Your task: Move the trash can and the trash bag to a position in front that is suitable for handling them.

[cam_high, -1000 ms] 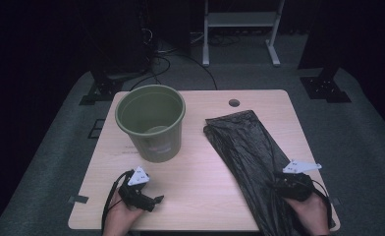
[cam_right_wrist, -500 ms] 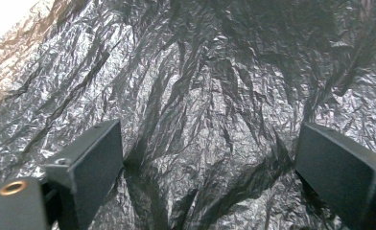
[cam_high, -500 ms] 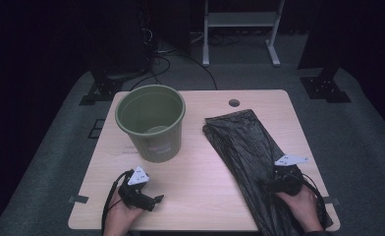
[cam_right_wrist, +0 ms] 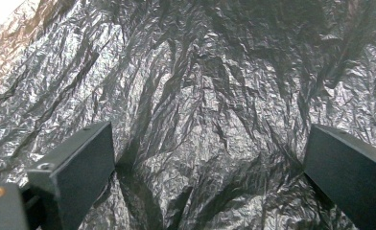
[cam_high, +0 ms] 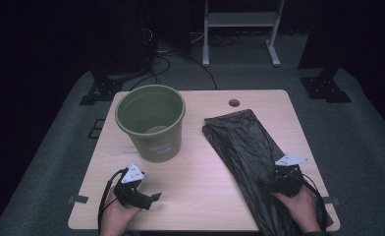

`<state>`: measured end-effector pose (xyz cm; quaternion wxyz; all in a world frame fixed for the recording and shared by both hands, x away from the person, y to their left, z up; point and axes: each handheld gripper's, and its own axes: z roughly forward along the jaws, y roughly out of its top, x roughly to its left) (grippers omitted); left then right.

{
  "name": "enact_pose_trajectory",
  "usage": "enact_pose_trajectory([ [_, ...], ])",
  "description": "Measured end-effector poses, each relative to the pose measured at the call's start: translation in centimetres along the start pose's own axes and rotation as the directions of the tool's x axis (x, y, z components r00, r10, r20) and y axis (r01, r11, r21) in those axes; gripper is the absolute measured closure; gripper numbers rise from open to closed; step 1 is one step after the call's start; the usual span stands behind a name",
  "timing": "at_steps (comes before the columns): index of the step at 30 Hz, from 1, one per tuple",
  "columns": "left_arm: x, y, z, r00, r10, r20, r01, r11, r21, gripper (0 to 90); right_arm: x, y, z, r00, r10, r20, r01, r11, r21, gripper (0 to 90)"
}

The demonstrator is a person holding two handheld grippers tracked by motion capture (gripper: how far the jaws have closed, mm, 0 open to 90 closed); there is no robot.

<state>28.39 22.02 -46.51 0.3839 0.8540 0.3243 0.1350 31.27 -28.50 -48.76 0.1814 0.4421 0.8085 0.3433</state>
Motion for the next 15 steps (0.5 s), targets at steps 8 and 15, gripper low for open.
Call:
enact_pose_trajectory([
  [8,-0.2,1.2,-1.7,1.0000,0.000,-0.002,0.000,0.9997,-0.024,0.0,0.0,0.0,0.0,1.0000,-0.001,-0.001,0.001,1.0000,0.000,3.0],
  [15,0.1,2.8,-3.8,1.0000,-0.005,0.005,0.005,0.9983,-0.058,0.0,0.0,0.0,0.0,1.0000,-0.001,-0.001,0.001,1.0000,0.000,3.0],
])
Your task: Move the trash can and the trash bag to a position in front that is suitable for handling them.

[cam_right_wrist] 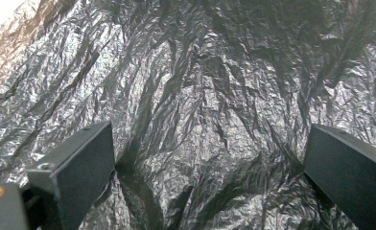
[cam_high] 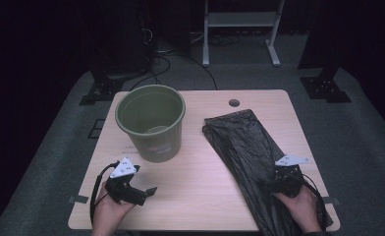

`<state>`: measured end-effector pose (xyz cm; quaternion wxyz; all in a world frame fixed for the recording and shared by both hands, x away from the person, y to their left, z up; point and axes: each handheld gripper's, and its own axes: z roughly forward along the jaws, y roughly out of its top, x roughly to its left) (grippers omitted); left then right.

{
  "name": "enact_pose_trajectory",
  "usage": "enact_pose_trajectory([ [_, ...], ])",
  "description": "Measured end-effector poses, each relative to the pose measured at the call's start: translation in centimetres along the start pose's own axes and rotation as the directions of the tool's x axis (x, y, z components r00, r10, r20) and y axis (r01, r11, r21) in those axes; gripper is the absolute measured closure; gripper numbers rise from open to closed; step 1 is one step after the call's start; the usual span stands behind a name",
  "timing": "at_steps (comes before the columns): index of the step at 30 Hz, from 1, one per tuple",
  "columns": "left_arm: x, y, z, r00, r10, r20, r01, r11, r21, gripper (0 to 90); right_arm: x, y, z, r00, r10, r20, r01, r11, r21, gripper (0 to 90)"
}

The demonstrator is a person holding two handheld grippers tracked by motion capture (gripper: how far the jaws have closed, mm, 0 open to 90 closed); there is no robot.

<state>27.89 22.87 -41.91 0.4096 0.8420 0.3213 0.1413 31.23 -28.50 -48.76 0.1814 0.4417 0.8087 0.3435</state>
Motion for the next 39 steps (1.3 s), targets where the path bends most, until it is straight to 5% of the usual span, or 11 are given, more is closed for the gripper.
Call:
enact_pose_trajectory([
  [24,1.9,4.5,-4.5,0.9994,-0.023,-0.024,0.022,0.9987,-0.046,0.0,0.0,0.0,0.0,1.0000,0.001,0.004,-0.001,1.0000,0.000,3.0],
  [39,2.9,6.7,-5.6,0.9987,-0.028,-0.043,0.026,0.9987,-0.044,0.0,0.0,0.0,0.0,1.0000,0.001,0.004,-0.001,1.0000,0.000,3.0],
])
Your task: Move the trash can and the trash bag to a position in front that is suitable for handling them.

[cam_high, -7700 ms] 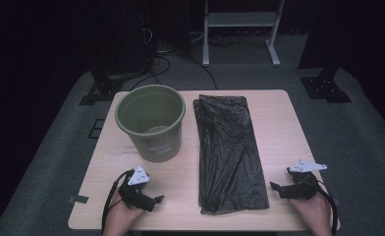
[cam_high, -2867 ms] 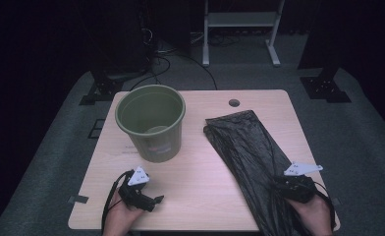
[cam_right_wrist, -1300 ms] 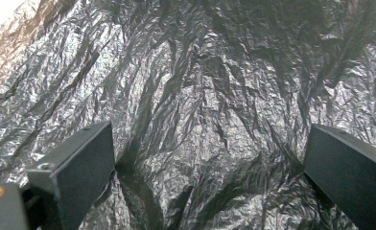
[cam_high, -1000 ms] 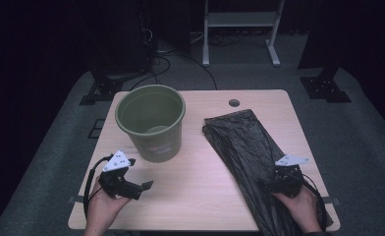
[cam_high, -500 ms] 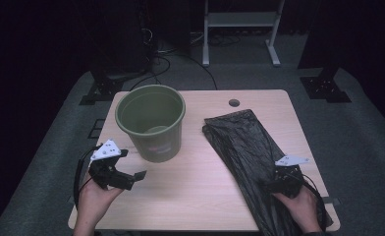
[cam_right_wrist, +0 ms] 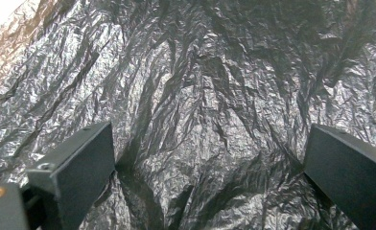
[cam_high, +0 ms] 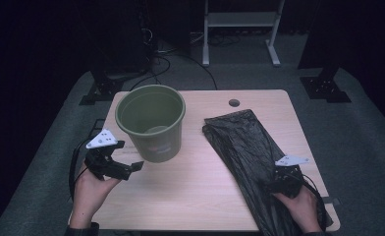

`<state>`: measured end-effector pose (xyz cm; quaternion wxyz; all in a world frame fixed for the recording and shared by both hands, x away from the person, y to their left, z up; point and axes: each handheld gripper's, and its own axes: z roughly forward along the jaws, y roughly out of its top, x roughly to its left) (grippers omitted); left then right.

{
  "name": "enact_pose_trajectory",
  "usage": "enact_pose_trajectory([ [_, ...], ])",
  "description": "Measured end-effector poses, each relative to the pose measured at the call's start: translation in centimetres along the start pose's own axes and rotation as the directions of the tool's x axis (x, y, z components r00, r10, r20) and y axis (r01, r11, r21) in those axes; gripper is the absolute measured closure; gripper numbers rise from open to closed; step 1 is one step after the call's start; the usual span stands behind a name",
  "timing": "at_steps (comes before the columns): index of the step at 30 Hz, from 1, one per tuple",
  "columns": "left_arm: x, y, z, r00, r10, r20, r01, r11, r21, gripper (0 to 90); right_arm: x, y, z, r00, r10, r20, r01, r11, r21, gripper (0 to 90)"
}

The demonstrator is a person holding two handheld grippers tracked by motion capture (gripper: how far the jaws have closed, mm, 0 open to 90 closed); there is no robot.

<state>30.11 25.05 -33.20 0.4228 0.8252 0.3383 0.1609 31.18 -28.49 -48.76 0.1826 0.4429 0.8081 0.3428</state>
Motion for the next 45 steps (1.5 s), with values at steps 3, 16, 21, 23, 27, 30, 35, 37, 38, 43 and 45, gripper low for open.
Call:
enact_pose_trajectory([
  [3,0.3,0.6,-0.5,1.0000,-0.004,-0.006,0.004,0.9999,-0.009,0.0,0.0,0.0,0.0,1.0000,0.000,0.000,0.000,1.0000,0.000,3.0],
  [16,1.9,3.3,-1.2,0.9990,-0.021,-0.041,0.019,0.9989,-0.043,0.0,0.0,0.0,0.0,1.0000,-0.001,0.000,0.001,1.0000,-0.001,3.0],
  [21,2.6,4.3,-1.0,0.9983,-0.024,-0.052,0.022,0.9989,-0.042,0.0,0.0,0.0,0.0,1.0000,0.000,0.000,0.000,1.0000,0.000,3.0],
  [23,2.9,4.6,-0.9,0.9980,-0.026,-0.058,0.024,0.9990,-0.038,0.0,0.0,0.0,0.0,1.0000,0.000,0.000,0.000,1.0000,0.000,3.0],
  [27,3.7,5.1,-0.6,0.9969,-0.040,-0.067,0.038,0.9988,-0.033,0.0,0.0,0.0,0.0,1.0000,-0.001,0.000,0.001,1.0000,0.000,3.0],
  [30,4.2,5.3,-0.3,0.9958,-0.047,-0.079,0.045,0.9986,-0.027,0.0,0.0,0.0,0.0,1.0000,0.000,0.000,0.000,1.0000,0.000,3.0],
  [35,5.3,5.5,0.3,0.9934,-0.054,-0.102,0.052,0.9985,-0.020,0.0,0.0,0.0,0.0,1.0000,0.000,0.000,0.000,1.0000,0.000,3.0],
  [37,5.6,5.6,0.5,0.9923,-0.057,-0.110,0.056,0.9983,-0.012,0.0,0.0,0.0,0.0,1.0000,-0.001,0.000,0.001,1.0000,0.000,3.0],
  [38,5.8,5.6,0.7,0.9918,-0.060,-0.113,0.059,0.9982,-0.010,0.0,0.0,0.0,0.0,1.0000,-0.001,0.000,0.001,1.0000,-0.001,3.0],
  [43,6.8,5.7,1.2,0.9909,-0.065,-0.118,0.066,0.9978,-0.002,0.0,0.0,0.0,0.0,1.0000,0.000,0.000,0.000,1.0000,0.000,3.0],
  [45,7.3,5.6,1.4,0.9898,-0.072,-0.122,0.073,0.9973,0.000,0.0,0.0,0.0,0.0,1.0000,0.001,0.000,-0.001,1.0000,0.000,3.0],
])
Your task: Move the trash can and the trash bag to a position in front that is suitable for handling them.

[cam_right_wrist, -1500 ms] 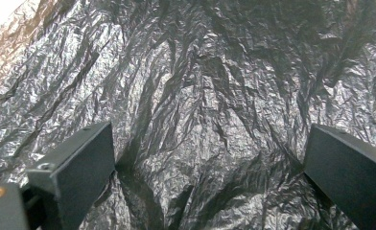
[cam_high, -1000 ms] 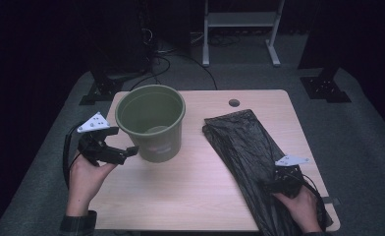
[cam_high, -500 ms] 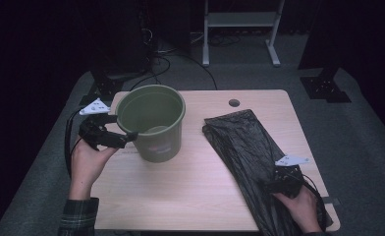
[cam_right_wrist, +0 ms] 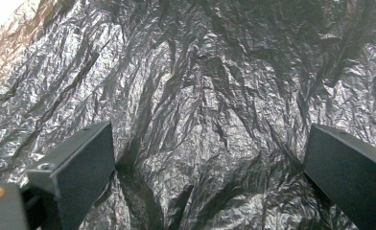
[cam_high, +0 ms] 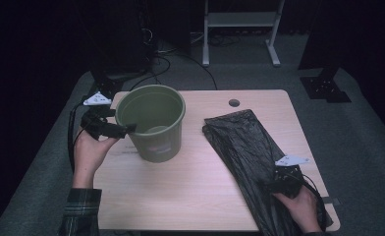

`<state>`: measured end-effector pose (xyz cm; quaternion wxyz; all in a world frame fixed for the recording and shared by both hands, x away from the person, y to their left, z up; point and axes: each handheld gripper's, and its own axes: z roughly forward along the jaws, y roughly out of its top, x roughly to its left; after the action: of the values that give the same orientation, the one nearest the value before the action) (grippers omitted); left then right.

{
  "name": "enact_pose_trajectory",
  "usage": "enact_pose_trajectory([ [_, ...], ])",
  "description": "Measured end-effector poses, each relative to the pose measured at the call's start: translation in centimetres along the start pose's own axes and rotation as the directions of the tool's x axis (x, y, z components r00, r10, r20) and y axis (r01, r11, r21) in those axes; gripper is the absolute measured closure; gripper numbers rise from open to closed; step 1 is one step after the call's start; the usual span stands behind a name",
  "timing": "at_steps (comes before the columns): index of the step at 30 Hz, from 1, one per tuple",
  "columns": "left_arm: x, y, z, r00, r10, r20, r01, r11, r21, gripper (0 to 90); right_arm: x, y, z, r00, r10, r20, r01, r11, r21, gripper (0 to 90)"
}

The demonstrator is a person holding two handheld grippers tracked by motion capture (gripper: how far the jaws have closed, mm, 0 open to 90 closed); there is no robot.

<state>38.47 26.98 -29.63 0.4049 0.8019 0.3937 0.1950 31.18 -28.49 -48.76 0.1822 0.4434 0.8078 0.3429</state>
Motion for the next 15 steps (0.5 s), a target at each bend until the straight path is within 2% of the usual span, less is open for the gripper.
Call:
enact_pose_trajectory([
  [4,0.7,-0.1,0.5,0.9997,-0.022,-0.013,0.022,0.9997,0.013,0.0,0.0,0.0,0.0,1.0000,0.002,0.001,-0.002,1.0000,0.001,3.0],
  [6,0.9,-0.1,0.7,0.9997,-0.014,-0.019,0.014,0.9996,0.026,0.0,0.0,0.0,0.0,1.0000,0.001,0.001,-0.001,1.0000,-0.001,3.0],
  [15,1.5,-0.2,1.8,0.9990,-0.031,-0.032,0.033,0.9984,0.046,0.0,0.0,0.0,0.0,1.0000,0.000,0.001,0.000,1.0000,-0.001,3.0],
])
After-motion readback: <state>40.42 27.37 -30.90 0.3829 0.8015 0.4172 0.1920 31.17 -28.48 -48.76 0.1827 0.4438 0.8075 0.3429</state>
